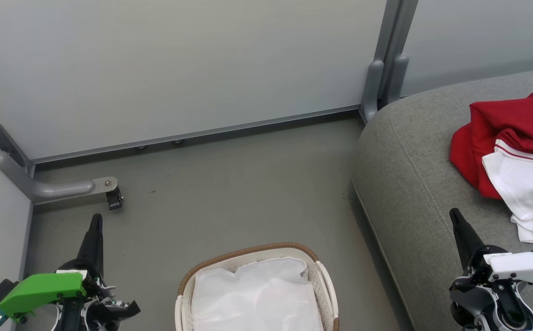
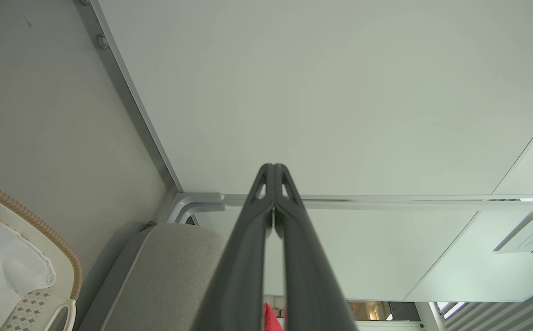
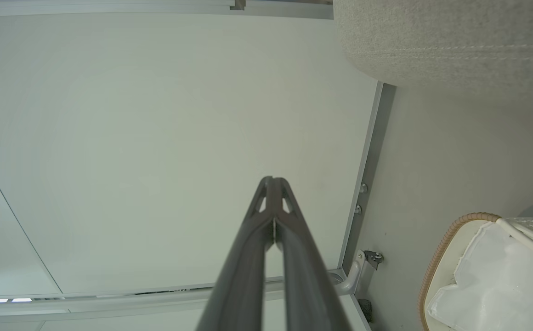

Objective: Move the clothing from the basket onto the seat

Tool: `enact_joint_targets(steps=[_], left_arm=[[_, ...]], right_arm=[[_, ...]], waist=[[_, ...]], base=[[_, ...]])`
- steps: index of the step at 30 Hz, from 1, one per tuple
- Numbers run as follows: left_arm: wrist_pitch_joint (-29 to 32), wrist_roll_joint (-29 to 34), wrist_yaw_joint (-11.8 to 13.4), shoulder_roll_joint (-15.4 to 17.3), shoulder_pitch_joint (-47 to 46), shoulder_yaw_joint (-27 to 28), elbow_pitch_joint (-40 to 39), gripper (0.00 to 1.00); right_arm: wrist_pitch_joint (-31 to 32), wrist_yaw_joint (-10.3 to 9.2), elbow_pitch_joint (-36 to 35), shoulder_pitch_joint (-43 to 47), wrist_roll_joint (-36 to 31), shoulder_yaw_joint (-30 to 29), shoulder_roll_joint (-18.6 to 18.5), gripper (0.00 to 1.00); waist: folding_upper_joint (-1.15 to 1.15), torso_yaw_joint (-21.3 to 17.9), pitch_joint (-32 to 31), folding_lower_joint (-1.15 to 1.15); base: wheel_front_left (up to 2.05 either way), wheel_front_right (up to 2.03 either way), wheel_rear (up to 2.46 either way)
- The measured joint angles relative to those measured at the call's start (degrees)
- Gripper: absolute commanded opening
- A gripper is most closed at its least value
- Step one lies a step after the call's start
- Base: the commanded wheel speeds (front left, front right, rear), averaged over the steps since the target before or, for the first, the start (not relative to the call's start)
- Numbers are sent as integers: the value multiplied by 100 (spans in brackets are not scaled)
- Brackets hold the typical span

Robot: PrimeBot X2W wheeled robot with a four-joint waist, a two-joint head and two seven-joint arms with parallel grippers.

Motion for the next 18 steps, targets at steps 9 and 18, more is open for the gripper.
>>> enact_joint_targets(steps=[9, 18], left_arm=[[0, 0, 0, 0, 0, 0, 0, 0], [0, 0, 0, 0, 0, 0, 0, 0]], right_arm=[[0, 0, 0, 0, 1, 0, 0, 0], [0, 0, 0, 0, 1, 0, 0, 0]], waist=[[0, 0, 0, 0], [0, 0, 0, 0]], base=[[0, 0, 0], [0, 0, 0]])
